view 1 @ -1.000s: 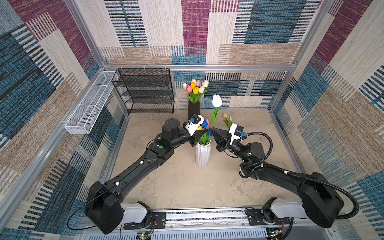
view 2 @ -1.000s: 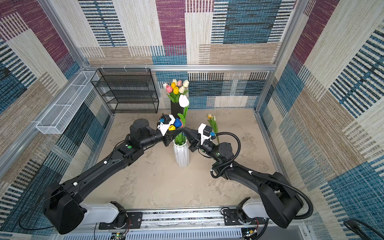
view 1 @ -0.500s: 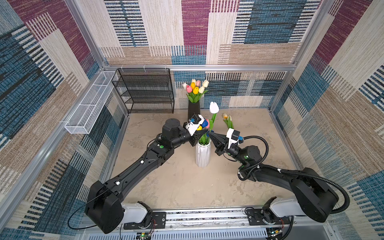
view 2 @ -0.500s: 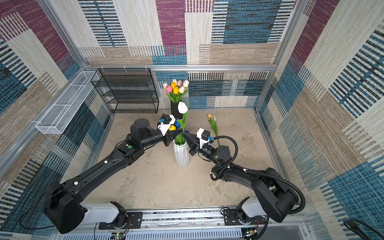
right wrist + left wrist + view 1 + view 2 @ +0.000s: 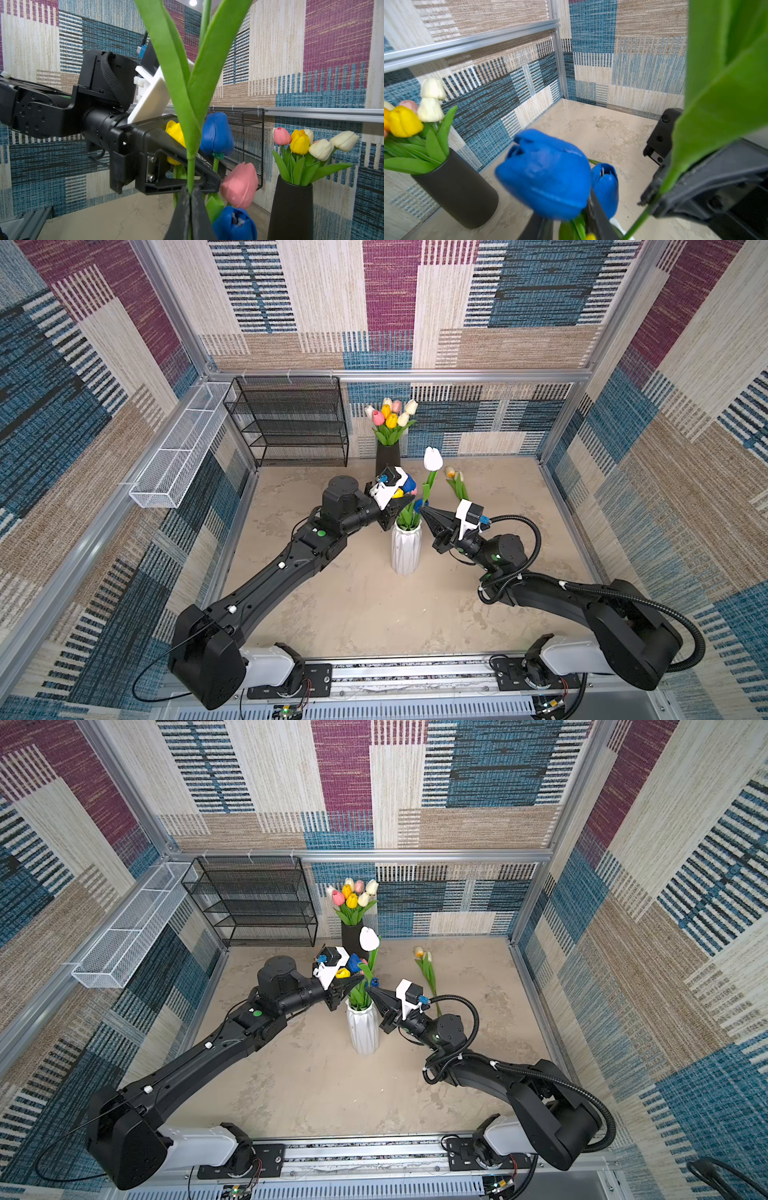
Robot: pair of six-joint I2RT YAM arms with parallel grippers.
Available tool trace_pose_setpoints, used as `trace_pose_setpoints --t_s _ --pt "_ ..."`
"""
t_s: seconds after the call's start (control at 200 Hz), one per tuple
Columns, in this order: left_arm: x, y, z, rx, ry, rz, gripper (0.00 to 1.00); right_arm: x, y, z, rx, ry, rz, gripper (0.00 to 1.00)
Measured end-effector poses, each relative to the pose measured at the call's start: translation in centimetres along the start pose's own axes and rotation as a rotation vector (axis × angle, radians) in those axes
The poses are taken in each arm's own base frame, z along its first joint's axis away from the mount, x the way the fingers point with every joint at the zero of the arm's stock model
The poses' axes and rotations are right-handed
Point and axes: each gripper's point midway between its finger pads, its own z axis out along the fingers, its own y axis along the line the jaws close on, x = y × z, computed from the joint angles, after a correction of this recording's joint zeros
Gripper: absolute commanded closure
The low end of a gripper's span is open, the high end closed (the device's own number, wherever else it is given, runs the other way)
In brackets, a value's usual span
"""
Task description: Arrange the flowers into the vase
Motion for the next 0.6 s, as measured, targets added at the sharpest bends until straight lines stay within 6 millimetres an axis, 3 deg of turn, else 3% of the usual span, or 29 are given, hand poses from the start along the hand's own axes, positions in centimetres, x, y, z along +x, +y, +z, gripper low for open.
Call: trace_pose_setpoints --t_s 0.17,0.346,0.601 --pt "-1.2 0.1 -0.6 -0.009 -0.018 0.020 0.73 -1.3 0.1 0.2 -0.001 -0.010 -0.003 1.00" --pt "-0.8 0.3 -0.6 -0.025 0.005 0.019 0.73 -4.4 0.6 0.4 -0.017 -0.071 -0.019 1.00" --pt "-0.4 0.4 -0.3 -0.023 0.015 0.014 0.73 -6.1 1.2 0.9 -0.054 -0.091 -0.027 1.00"
